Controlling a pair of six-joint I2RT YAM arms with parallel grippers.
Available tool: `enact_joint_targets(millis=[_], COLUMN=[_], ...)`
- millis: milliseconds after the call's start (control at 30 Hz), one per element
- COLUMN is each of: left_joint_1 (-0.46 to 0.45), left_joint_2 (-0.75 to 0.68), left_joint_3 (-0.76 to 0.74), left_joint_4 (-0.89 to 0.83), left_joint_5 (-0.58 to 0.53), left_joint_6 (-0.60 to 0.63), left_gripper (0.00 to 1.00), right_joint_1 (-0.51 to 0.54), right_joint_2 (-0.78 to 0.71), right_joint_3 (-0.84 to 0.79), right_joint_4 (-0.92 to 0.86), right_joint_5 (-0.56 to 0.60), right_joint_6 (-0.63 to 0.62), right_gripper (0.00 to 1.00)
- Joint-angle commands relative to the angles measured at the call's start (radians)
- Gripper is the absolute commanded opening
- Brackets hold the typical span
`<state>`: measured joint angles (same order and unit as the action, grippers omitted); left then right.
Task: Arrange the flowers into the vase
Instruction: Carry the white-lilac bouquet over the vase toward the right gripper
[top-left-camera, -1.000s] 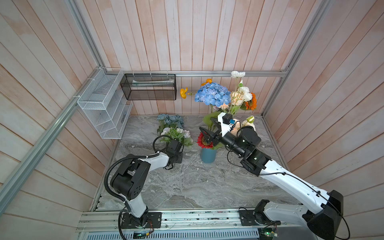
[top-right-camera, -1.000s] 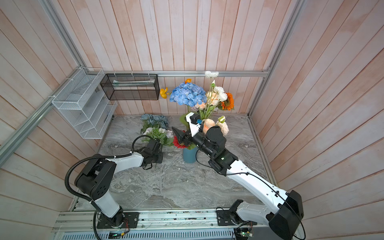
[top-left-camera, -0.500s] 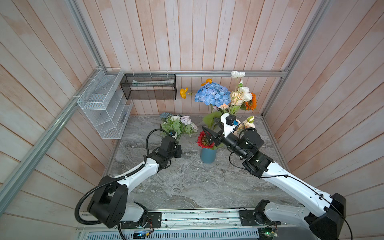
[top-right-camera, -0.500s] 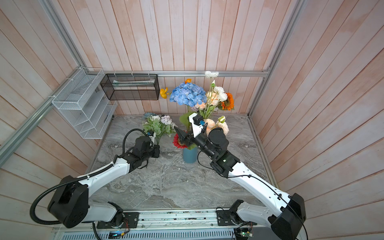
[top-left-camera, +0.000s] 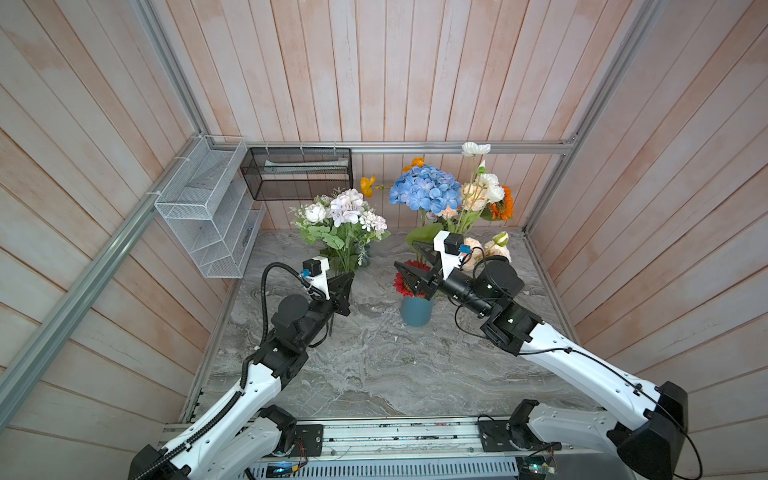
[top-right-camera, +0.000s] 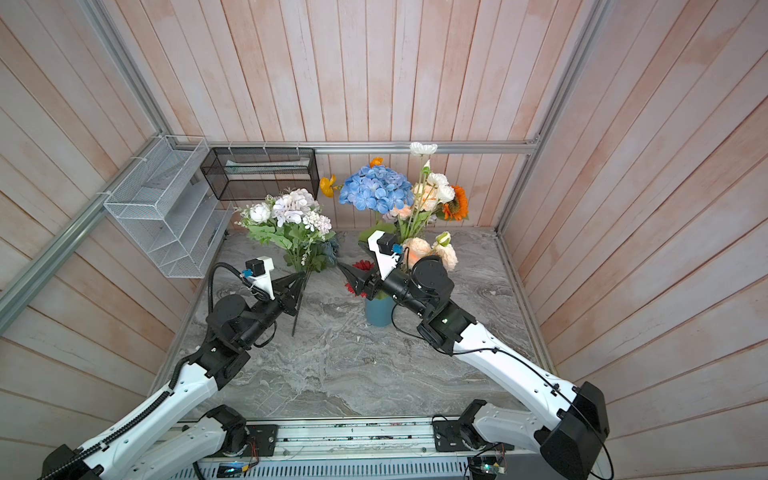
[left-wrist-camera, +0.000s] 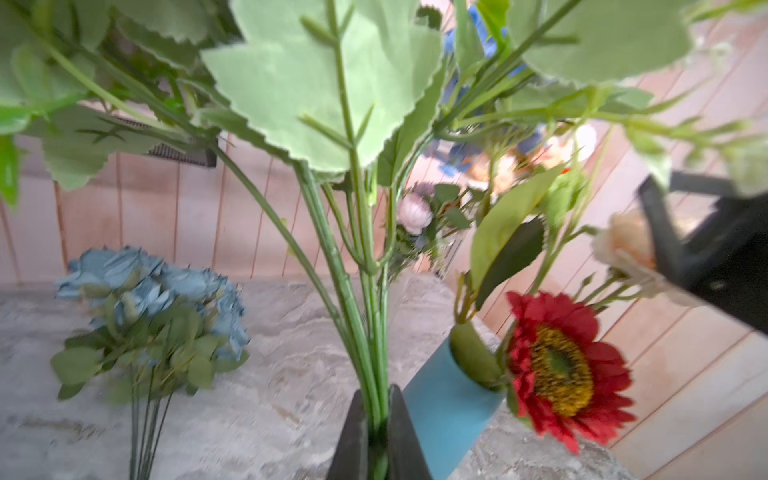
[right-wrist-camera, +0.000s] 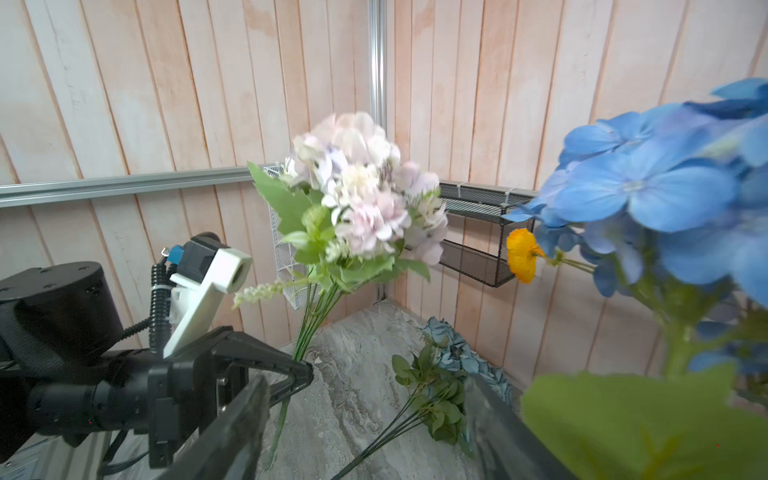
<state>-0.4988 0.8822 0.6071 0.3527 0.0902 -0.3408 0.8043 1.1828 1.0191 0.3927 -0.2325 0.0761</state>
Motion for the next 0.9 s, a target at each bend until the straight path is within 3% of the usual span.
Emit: enact_joint_targets(millis=[0,233,600,767,867], left_joint_1=[-0.004,-0.039,-0.190,-0.213,-0.221], left_joint_2=[-0.012,0.011,0.038,0.055,0.063], left_joint_3=[-0.012,0.011,0.037,0.043,0.047], left_joint_4=[0.155,0.285,0.244,0.253,0.255], left_joint_5=[0.066,0.165,0.137,0.122,0.115], left_joint_6=[-0.011,0.036,0.204,0.228,0.237], left_gripper=[0.00,0.00,0.00,0.00,0.00], right_joint_1=[0.036,0.075,0.080,0.080,0.079], right_joint_2=[0.033,0.093,0.133,0.139,0.140], right_joint_3=[0.046,0.094,0.107,0.102,0.101], right_joint_4=[0.020,0.029,0.061,0.061,0.060], right_joint_5=[-0.051,-0.111,-0.142,-0.145,-0.148], right_joint_6=[0.008,0.025,0.051,0.061,0.064], right_gripper=[0.74,0.71,0.63,0.50,0.31])
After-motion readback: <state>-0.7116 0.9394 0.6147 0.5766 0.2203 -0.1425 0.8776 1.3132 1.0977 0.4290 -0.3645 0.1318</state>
